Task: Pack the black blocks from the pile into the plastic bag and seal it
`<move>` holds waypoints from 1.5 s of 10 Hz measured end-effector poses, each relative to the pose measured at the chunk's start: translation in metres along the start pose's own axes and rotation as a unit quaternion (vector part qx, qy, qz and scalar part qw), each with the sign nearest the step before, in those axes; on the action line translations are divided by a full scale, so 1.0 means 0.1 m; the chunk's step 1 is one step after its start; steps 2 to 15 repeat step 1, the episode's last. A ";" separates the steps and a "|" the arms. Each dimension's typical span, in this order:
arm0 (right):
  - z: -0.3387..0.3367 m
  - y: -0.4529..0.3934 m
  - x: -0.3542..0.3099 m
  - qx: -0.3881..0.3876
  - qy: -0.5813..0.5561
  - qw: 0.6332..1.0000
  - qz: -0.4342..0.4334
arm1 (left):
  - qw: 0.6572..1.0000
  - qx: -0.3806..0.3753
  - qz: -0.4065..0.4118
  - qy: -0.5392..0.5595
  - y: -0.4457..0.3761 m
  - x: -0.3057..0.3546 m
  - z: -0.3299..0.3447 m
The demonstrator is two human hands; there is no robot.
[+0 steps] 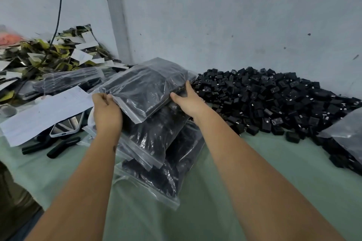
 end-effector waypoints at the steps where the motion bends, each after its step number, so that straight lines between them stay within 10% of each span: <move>1: -0.06 0.19 0.17 0.006 -0.020 1.000 0.024 | 1.000 0.023 -0.016 0.010 0.07 0.06 -0.07; 15: -0.06 0.19 0.17 0.006 -0.020 1.000 0.024 | 1.000 0.023 -0.016 0.010 0.07 0.06 -0.07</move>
Point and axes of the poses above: each hand's wrist, its own y-axis away from the middle knuckle, its own z-axis out of the palm, x = y × z, the point moved 9 cm from there along -y, towards the middle knuckle, and after that the axes turned 13 degrees about -x, right-handed, at the moved point
